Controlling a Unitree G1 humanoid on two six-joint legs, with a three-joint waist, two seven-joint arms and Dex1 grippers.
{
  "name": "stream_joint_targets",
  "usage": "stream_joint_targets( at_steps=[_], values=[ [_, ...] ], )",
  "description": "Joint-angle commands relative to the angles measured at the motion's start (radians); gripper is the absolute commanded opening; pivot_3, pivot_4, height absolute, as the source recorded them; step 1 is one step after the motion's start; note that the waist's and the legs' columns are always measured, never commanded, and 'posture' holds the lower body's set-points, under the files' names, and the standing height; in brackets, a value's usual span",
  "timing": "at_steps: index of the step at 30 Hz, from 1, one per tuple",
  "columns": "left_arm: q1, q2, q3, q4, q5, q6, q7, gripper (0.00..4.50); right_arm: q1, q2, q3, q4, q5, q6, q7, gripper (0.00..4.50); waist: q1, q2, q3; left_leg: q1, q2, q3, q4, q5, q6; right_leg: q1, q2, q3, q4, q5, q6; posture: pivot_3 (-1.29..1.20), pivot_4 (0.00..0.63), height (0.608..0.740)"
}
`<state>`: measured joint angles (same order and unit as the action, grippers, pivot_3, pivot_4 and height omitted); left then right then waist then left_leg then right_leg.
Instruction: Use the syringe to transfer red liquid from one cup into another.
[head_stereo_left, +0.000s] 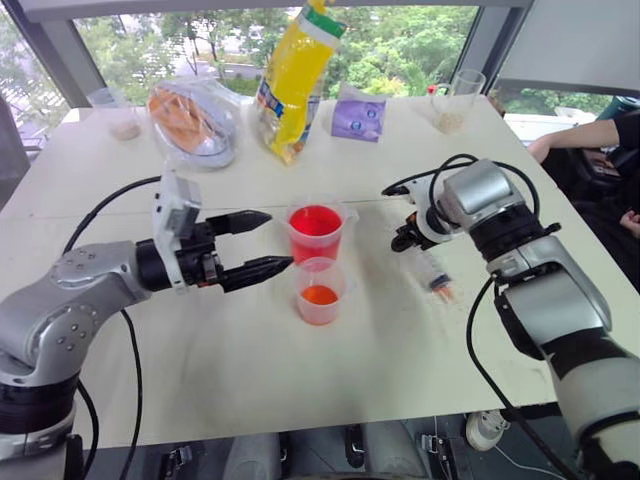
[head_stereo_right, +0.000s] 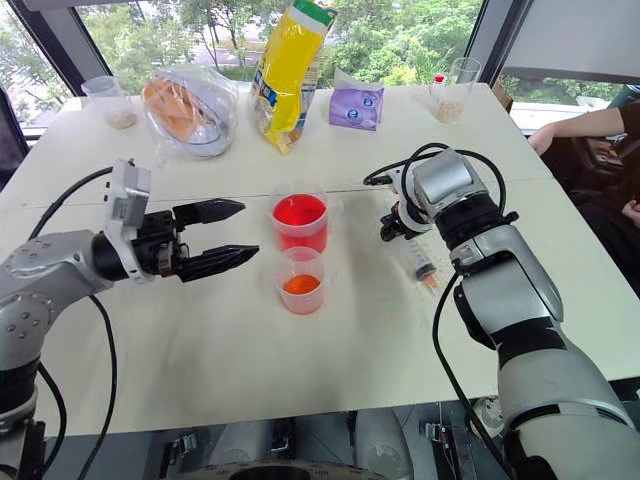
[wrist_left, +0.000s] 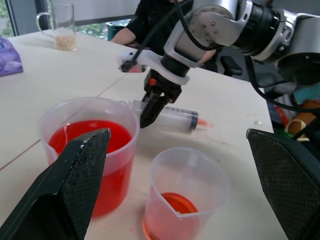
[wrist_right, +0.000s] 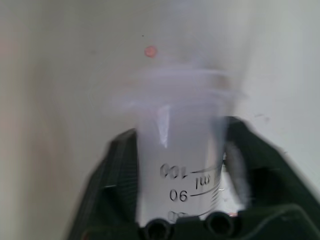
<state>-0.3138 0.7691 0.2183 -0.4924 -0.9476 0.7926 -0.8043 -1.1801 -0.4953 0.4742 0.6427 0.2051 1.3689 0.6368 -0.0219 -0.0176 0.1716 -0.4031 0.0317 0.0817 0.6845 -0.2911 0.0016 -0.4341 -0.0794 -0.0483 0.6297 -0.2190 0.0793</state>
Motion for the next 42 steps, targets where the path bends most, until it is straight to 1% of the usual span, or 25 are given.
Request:
stream_joint_targets(
  at_steps=[1, 4, 7, 10, 11, 13, 16, 17, 19, 22, 26, 29, 36, 42],
  values=[
    [0.002, 0.016, 0.037, -0.027, -0.002, -0.025, -0.002, 4.50, 0.037, 0.003, 0.018, -0.056, -0.001, 0.035, 0.030, 1.41, 0.000, 0.000, 0.000, 0.000, 0.000, 0.000, 0.000, 0.000, 0.000, 0.000, 0.000, 0.000, 0.000, 0.000, 0.000, 0.00, 0.150, 0.740],
    [-0.006, 0.024, 0.037, -0.028, -0.006, -0.019, 0.000, 4.50, 0.053, -0.029, -0.018, -0.129, 0.006, 0.075, 0.028, 1.41, 0.003, 0.000, 0.000, 0.000, 0.000, 0.000, 0.000, 0.000, 0.000, 0.000, 0.000, 0.000, 0.000, 0.000, 0.000, 0.00, 0.150, 0.740],
    [-0.017, 0.051, 0.053, -0.012, -0.009, -0.017, -0.019, 4.50, 0.071, -0.079, -0.098, -0.278, 0.029, 0.099, 0.028, 1.41, 0.008, 0.000, 0.000, -0.003, 0.000, 0.000, 0.000, 0.000, 0.000, -0.002, 0.000, 0.000, 0.000, 0.000, 0.000, 0.00, 0.150, 0.740],
    [-0.055, 0.070, 0.052, 0.027, -0.008, -0.018, -0.034, 4.50, 0.076, -0.128, -0.210, -0.425, 0.066, 0.067, 0.043, 1.41, 0.010, 0.003, 0.002, -0.007, 0.000, 0.000, 0.000, 0.000, 0.000, -0.007, -0.001, -0.001, 0.000, 0.000, 0.000, 0.00, 0.150, 0.740],
    [-0.060, 0.079, 0.057, 0.045, -0.004, -0.024, -0.049, 4.50, 0.078, -0.128, -0.254, -0.476, 0.084, 0.065, 0.042, 1.41, 0.010, 0.003, 0.002, -0.007, 0.000, 0.000, 0.000, 0.000, 0.000, -0.007, -0.001, 0.000, 0.000, 0.000, 0.000, 0.00, 0.150, 0.740],
    [-0.106, 0.086, 0.043, 0.084, 0.007, -0.020, -0.062, 4.50, 0.087, -0.128, -0.356, -0.566, 0.105, -0.023, 0.033, 1.41, 0.008, 0.003, 0.002, -0.007, -0.001, 0.000, 0.000, 0.000, 0.000, -0.007, -0.001, -0.001, 0.000, 0.000, 0.000, 0.00, 0.150, 0.740],
    [-0.178, 0.095, 0.023, 0.138, 0.006, -0.012, -0.100, 4.50, 0.077, -0.126, -0.456, -0.660, 0.168, -0.058, 0.064, 1.41, 0.009, 0.003, 0.002, -0.007, 0.000, 0.000, -0.001, 0.000, 0.000, -0.007, 0.000, -0.002, 0.000, 0.000, 0.000, 0.00, 0.150, 0.740],
    [-0.187, 0.106, 0.021, 0.163, 0.019, -0.023, -0.130, 4.50, 0.078, -0.101, -0.490, -0.698, 0.190, -0.091, 0.061, 1.41, 0.008, 0.003, 0.002, -0.007, 0.000, 0.000, -0.001, 0.000, 0.000, -0.007, 0.000, -0.002, 0.000, 0.000, 0.000, 0.00, 0.150, 0.740],
    [-0.236, 0.100, -0.023, 0.200, 0.059, -0.033, -0.143, 4.50, 0.105, -0.052, -0.572, -0.773, 0.239, -0.246, 0.078, 1.41, 0.007, 0.003, 0.002, -0.007, 0.000, 0.000, -0.001, 0.000, 0.000, -0.007, 0.000, -0.002, 0.000, 0.000, 0.000, 0.00, 0.150, 0.740],
    [-0.292, 0.102, -0.043, 0.243, 0.073, -0.032, -0.176, 4.50, 0.129, 0.088, -0.668, -0.840, 0.335, -0.351, 0.047, 1.41, 0.005, 0.003, 0.002, -0.007, 0.000, 0.000, -0.001, 0.000, 0.000, -0.007, 0.000, -0.002, 0.000, 0.000, 0.000, 0.00, 0.150, 0.740],
    [-0.324, 0.111, -0.048, 0.274, 0.090, -0.029, -0.217, 4.50, 0.160, 0.216, -0.670, -0.866, 0.363, -0.484, 0.000, 1.41, 0.005, 0.002, 0.002, -0.007, 0.000, 0.000, -0.001, 0.000, 0.000, -0.007, 0.000, -0.002, 0.000, 0.000, 0.000, 0.00, 0.150, 0.740],
    [-0.351, 0.109, -0.059, 0.285, 0.107, -0.024, -0.233, 4.50, 0.173, 0.284, -0.654, -0.825, 0.368, -0.572, -0.019, 1.41, 0.009, 0.003, 0.002, -0.007, 0.000, 0.000, -0.001, 0.000, 0.000, -0.007, -0.001, -0.002, 0.000, 0.000, 0.000, 0.00, 0.150, 0.740],
    [-0.409, 0.092, -0.065, 0.310, 0.118, -0.018, -0.241, 4.50, 0.325, 0.329, -0.532, -0.722, 0.274, -0.843, 0.036, 1.41, 0.006, 0.002, 0.002, -0.007, 0.000, 0.000, -0.001, 0.000, 0.000, -0.006, -0.001, -0.002, 0.000, 0.000, 0.000, 0.00, 0.150, 0.740],
    [-0.449, 0.041, -0.076, 0.330, 0.134, -0.028, -0.215, 4.50, 0.413, 0.352, -0.466, -0.629, 0.197, -1.014, 0.046, 1.41, 0.004, 0.003, 0.002, -0.006, 0.000, 0.000, -0.001, 0.000, 0.000, -0.006, -0.001, -0.002, 0.000, 0.000, 0.000, 0.00, 0.150, 0.740]
  ],
)
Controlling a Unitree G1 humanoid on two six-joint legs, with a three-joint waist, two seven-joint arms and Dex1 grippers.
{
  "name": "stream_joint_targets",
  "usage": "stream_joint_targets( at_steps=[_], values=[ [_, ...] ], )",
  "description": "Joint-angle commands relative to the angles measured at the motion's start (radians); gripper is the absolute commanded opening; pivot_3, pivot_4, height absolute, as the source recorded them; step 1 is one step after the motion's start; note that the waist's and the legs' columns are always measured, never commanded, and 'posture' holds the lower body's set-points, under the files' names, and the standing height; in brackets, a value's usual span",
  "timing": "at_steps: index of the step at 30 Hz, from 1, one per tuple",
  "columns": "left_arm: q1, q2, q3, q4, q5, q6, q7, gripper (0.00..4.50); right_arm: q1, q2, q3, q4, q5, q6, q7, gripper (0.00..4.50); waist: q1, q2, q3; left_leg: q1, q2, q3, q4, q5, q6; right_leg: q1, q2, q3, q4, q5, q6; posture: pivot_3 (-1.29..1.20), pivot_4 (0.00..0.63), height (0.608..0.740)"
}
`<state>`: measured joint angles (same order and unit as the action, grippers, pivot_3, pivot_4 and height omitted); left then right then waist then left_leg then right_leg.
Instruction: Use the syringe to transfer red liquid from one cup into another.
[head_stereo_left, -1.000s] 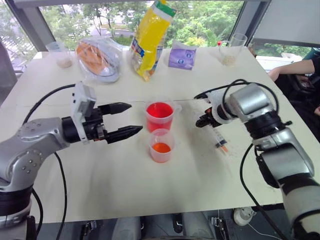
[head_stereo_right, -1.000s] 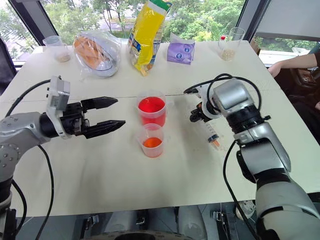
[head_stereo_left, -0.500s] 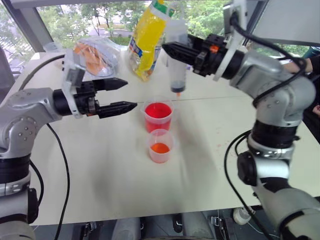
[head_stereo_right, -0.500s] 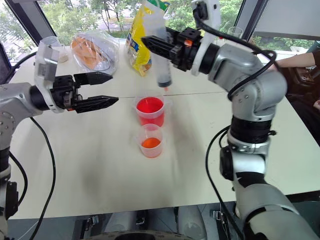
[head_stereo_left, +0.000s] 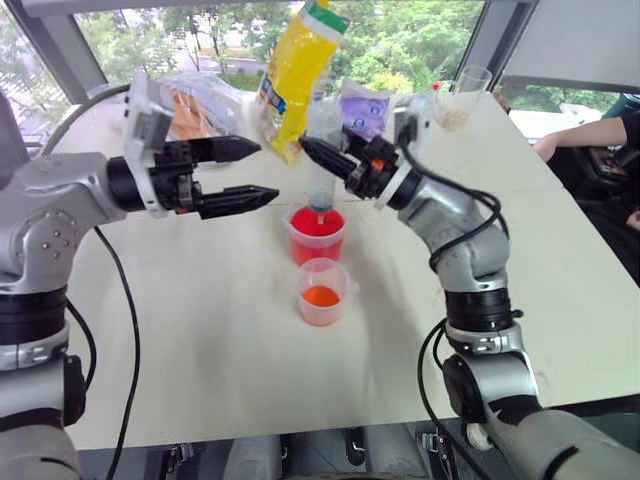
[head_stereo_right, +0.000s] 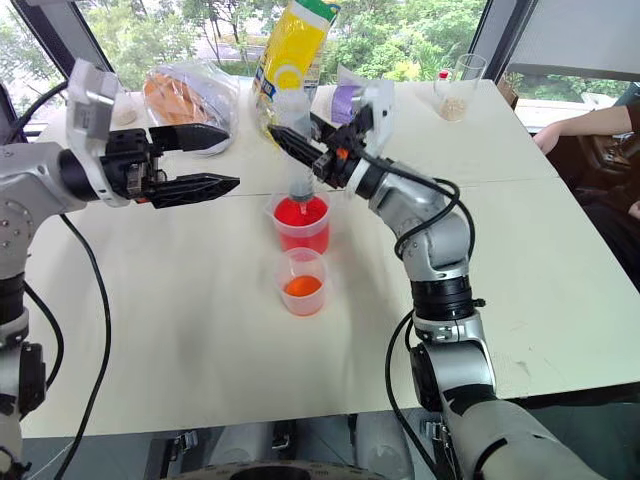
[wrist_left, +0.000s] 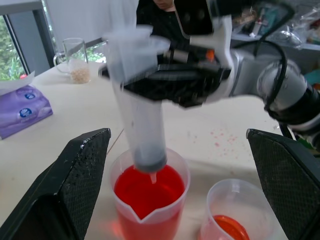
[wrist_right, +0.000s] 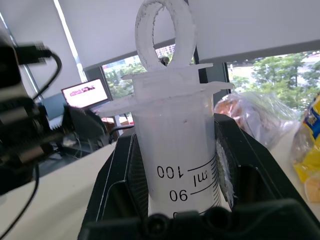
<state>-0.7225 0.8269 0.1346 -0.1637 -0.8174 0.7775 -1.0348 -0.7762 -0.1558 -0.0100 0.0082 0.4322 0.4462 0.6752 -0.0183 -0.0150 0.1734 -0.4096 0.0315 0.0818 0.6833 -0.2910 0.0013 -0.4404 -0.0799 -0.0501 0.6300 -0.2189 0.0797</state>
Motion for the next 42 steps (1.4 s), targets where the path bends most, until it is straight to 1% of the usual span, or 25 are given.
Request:
stream_joint_targets(
  at_steps=[1, 6, 14, 21, 24, 27, 31, 32, 36, 42],
  values=[
    [-0.053, -0.032, 0.001, 0.013, 0.016, -0.020, 0.025, 4.50, 0.022, 0.016, 0.029, 0.015, -0.040, -0.109, 0.006, 1.41, 0.001, 0.000, 0.000, 0.000, 0.000, 0.000, 0.000, 0.000, 0.000, 0.000, 0.000, 0.000, 0.000, 0.000, 0.000, 0.00, 0.150, 0.740],
    [-0.111, -0.102, -0.034, 0.070, 0.079, -0.058, 0.061, 4.50, 0.059, 0.019, 0.063, 0.030, -0.073, -0.160, 0.004, 1.41, 0.004, 0.000, 0.000, 0.000, 0.000, 0.000, 0.000, 0.000, 0.000, 0.000, 0.000, 0.000, 0.000, 0.000, 0.000, 0.00, 0.150, 0.740],
    [-0.186, -0.195, -0.102, 0.174, 0.187, -0.123, 0.072, 4.50, 0.073, 0.015, 0.077, 0.017, -0.080, -0.166, -0.007, 1.41, 0.004, 0.000, 0.000, 0.000, 0.000, 0.000, 0.000, 0.000, 0.000, 0.000, 0.000, 0.000, 0.000, 0.000, 0.000, 0.00, 0.150, 0.740],
    [-0.223, -0.255, -0.104, 0.224, 0.209, -0.147, 0.070, 4.50, 0.075, 0.004, 0.081, 0.004, -0.084, -0.159, -0.003, 1.41, 0.003, 0.000, 0.000, 0.000, 0.000, 0.000, 0.000, 0.000, 0.000, 0.000, 0.000, 0.000, 0.000, 0.000, 0.000, 0.00, 0.150, 0.740],
    [-0.226, -0.264, -0.101, 0.233, 0.211, -0.148, 0.068, 3.63, 0.076, 0.005, 0.084, 0.001, -0.087, -0.157, -0.003, 1.41, 0.002, 0.000, 0.000, 0.000, 0.000, 0.000, 0.000, 0.000, 0.000, 0.000, 0.000, 0.000, 0.000, 0.000, 0.000, 0.00, 0.150, 0.740],
    [-0.223, -0.267, -0.099, 0.238, 0.213, -0.146, 0.064, 2.21, 0.074, 0.006, 0.085, -0.001, -0.087, -0.156, -0.004, 1.41, 0.003, 0.000, 0.000, 0.000, 0.000, 0.000, 0.000, 0.000, 0.000, 0.000, 0.000, 0.000, 0.000, 0.000, 0.000, 0.00, 0.150, 0.740],
    [-0.220, -0.272, -0.105, 0.243, 0.223, -0.149, 0.060, 0.11, 0.069, 0.007, 0.087, -0.006, -0.086, -0.153, -0.004, 1.41, 0.003, 0.000, 0.000, 0.000, 0.000, 0.000, 0.000, 0.000, 0.000, 0.000, 0.000, 0.000, 0.000, 0.000, 0.000, 0.00, 0.150, 0.740],
    [-0.219, -0.273, -0.107, 0.244, 0.226, -0.150, 0.059, 0.04, 0.067, 0.008, 0.088, -0.007, -0.085, -0.152, -0.003, 1.41, 0.003, 0.000, 0.000, 0.000, 0.000, 0.000, 0.000, 0.000, 0.000, 0.000, 0.000, 0.000, 0.000, 0.000, 0.000, 0.00, 0.150, 0.740],
    [-0.229, -0.279, -0.111, 0.250, 0.235, -0.160, 0.058, 0.04, 0.066, 0.008, 0.092, -0.008, -0.085, -0.145, -0.002, 1.41, 0.003, 0.000, 0.000, 0.000, 0.000, 0.000, 0.000, 0.000, 0.000, 0.000, 0.000, 0.000, 0.000, 0.000, 0.000, 0.00, 0.150, 0.740],
    [-0.288, -0.302, -0.085, 0.254, 0.216, -0.148, 0.072, 0.04, 0.090, 0.008, 0.111, 0.014, -0.093, -0.133, 0.014, 1.41, 0.004, 0.000, 0.000, 0.000, 0.000, 0.000, 0.000, 0.000, 0.000, 0.000, 0.000, 0.000, 0.000, 0.000, 0.000, 0.00, 0.150, 0.740]
  ],
)
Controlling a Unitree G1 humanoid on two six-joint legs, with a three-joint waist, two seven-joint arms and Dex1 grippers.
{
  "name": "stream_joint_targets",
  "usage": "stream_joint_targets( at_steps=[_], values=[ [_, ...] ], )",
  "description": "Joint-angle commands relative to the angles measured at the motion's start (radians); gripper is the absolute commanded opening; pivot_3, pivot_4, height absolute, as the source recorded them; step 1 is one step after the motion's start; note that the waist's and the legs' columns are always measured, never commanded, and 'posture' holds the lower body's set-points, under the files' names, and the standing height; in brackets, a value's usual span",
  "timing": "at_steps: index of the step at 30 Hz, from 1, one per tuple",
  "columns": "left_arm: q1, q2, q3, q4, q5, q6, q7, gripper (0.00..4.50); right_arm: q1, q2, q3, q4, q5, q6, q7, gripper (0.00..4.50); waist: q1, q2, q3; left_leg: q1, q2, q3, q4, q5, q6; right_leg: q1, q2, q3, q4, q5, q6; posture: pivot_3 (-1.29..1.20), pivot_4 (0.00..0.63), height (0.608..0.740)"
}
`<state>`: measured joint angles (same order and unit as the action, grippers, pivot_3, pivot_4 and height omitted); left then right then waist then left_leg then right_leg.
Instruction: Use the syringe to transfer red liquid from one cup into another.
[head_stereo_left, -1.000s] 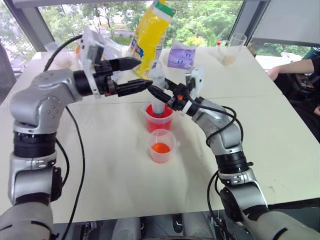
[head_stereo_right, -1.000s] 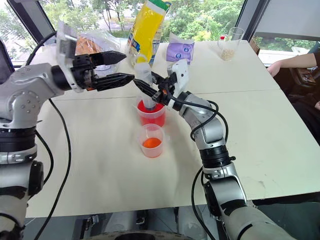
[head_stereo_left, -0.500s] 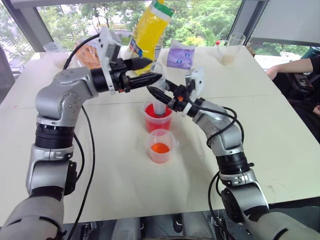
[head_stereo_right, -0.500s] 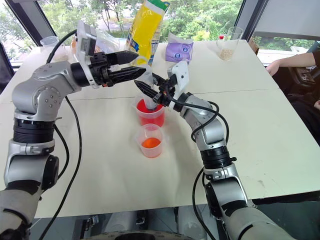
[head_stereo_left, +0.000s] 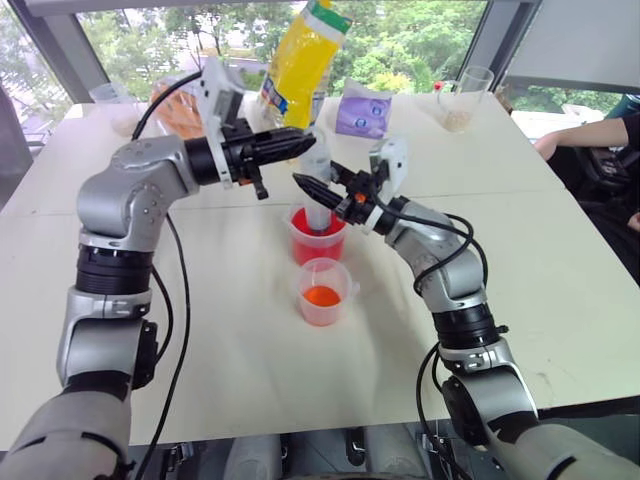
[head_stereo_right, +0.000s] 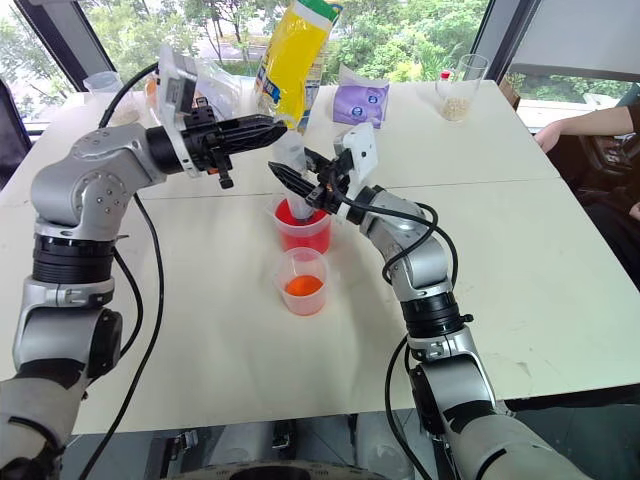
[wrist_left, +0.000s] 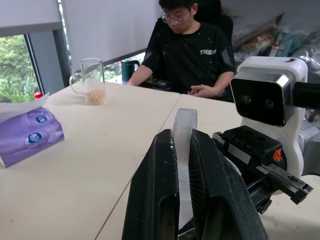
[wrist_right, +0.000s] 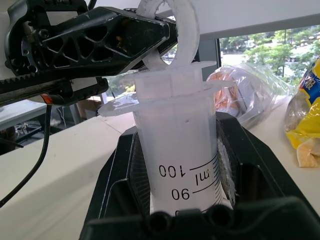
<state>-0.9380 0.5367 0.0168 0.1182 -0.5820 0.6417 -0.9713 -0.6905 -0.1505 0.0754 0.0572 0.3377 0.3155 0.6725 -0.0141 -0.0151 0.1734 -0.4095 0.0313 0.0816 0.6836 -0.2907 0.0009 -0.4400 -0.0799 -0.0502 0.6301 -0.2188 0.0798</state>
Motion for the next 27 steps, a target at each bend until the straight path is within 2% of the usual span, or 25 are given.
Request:
stream_joint_targets(
  at_steps=[1, 14, 27],
  values=[
    [-0.082, -0.015, 0.036, -0.030, -0.024, -0.008, 0.009, 0.04, 0.009, 0.002, 0.030, -0.030, -0.001, -0.002, 0.020, 1.41, 0.000, 0.000, 0.000, 0.000, 0.000, 0.000, 0.000, 0.000, 0.000, 0.000, 0.000, 0.000, 0.000, 0.000, 0.000, 0.00, 0.150, 0.740],
    [-0.161, -0.016, 0.066, -0.012, -0.013, -0.013, 0.025, 0.04, 0.049, 0.013, 0.053, -0.010, 0.002, 0.021, 0.031, 1.41, -0.001, 0.000, 0.000, 0.000, 0.000, 0.000, 0.000, 0.000, 0.000, 0.000, 0.000, 0.000, 0.000, 0.000, 0.000, 0.00, 0.150, 0.740],
    [-0.173, -0.013, 0.073, 0.004, -0.006, -0.030, 0.028, 0.04, 0.039, 0.018, 0.051, -0.011, 0.003, 0.022, 0.026, 1.41, -0.001, 0.000, 0.000, 0.000, 0.000, 0.000, 0.000, 0.000, 0.000, 0.000, 0.000, 0.000, 0.000, 0.000, 0.000, 0.00, 0.150, 0.740]
  ],
)
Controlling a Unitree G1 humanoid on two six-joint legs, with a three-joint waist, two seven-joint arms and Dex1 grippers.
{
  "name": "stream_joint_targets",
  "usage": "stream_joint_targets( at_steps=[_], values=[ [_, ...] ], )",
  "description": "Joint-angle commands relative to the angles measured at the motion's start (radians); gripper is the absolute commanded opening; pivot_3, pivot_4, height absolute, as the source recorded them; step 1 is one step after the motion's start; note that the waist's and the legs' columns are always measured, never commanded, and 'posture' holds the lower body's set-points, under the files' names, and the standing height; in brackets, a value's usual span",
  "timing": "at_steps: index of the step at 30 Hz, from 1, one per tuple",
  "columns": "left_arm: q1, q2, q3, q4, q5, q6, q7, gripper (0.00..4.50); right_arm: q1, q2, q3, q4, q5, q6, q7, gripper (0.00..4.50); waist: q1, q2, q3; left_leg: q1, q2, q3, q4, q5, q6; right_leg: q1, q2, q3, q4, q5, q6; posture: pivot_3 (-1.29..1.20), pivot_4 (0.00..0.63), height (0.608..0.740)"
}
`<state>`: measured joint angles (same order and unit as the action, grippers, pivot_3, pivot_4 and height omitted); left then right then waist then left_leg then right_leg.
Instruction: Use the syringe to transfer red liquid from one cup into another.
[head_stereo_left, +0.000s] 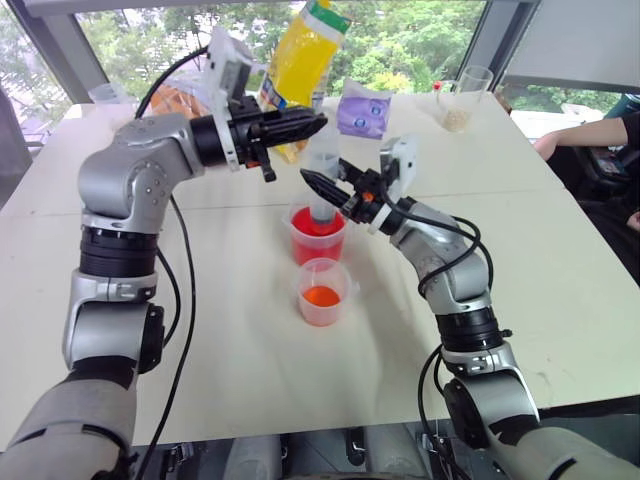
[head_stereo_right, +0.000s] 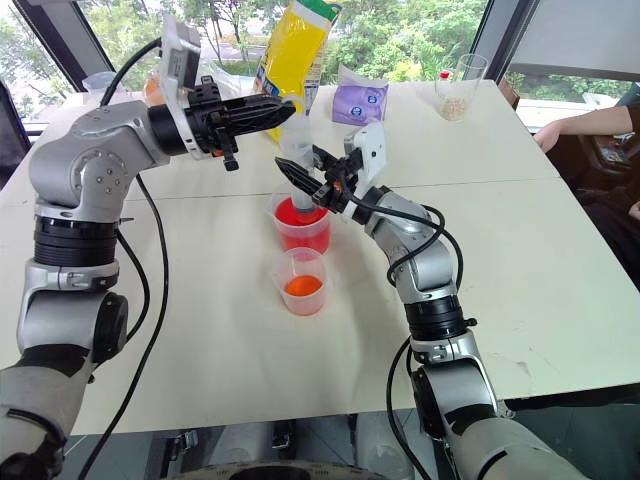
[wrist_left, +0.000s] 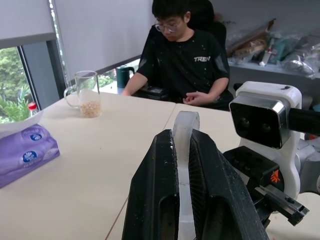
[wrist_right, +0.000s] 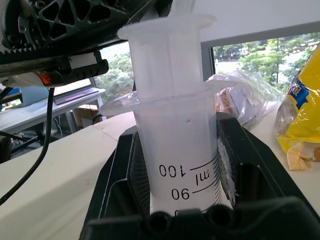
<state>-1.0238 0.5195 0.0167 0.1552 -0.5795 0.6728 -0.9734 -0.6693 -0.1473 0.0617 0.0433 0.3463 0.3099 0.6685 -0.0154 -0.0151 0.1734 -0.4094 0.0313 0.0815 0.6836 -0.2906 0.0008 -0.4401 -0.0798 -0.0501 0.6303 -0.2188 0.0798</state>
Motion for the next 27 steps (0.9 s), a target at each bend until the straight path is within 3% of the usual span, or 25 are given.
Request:
stream_joint_targets(
  at_steps=[1, 7, 12, 16, 27],
  values=[
    [-0.082, 0.005, 0.071, -0.039, -0.008, -0.060, 0.029, 0.04, 0.011, 0.016, 0.062, 0.001, -0.004, 0.028, 0.028, 1.41, 0.000, 0.000, 0.000, 0.000, 0.000, 0.000, 0.000, 0.000, 0.000, 0.000, 0.000, 0.000, 0.000, 0.000, 0.000, 0.00, 0.150, 0.740],
    [-0.033, 0.022, 0.054, -0.078, -0.019, -0.029, 0.006, 0.04, -0.031, 0.012, 0.034, -0.042, 0.014, 0.049, 0.011, 1.41, 0.000, 0.000, 0.000, 0.000, 0.000, 0.000, 0.000, 0.000, 0.000, 0.000, 0.000, 0.000, 0.000, 0.000, 0.000, 0.00, 0.150, 0.740],
    [0.016, 0.039, 0.047, -0.104, -0.019, -0.008, -0.003, 2.09, -0.066, -0.003, 0.004, -0.086, 0.034, 0.075, -0.007, 1.41, -0.001, 0.000, 0.000, 0.000, 0.000, 0.000, 0.000, 0.000, 0.000, 0.000, 0.000, 0.000, 0.000, 0.000, 0.000, 0.00, 0.150, 0.740],
    [0.059, 0.065, 0.053, -0.129, -0.022, -0.010, -0.018, 4.22, -0.090, -0.018, -0.019, -0.112, 0.049, 0.095, -0.018, 1.41, 0.000, 0.000, 0.000, 0.000, 0.000, 0.000, 0.000, 0.000, 0.000, 0.000, 0.000, 0.000, 0.000, 0.000, 0.000, 0.00, 0.150, 0.740],
    [0.120, 0.187, 0.159, -0.114, -0.083, 0.061, -0.027, 4.22, -0.132, -0.068, -0.073, -0.189, 0.128, 0.166, -0.014, 1.41, -0.001, 0.000, 0.000, 0.000, 0.000, 0.000, 0.000, 0.000, 0.000, 0.000, 0.000, 0.000, 0.000, 0.000, 0.000, 0.00, 0.150, 0.740]
  ],
)
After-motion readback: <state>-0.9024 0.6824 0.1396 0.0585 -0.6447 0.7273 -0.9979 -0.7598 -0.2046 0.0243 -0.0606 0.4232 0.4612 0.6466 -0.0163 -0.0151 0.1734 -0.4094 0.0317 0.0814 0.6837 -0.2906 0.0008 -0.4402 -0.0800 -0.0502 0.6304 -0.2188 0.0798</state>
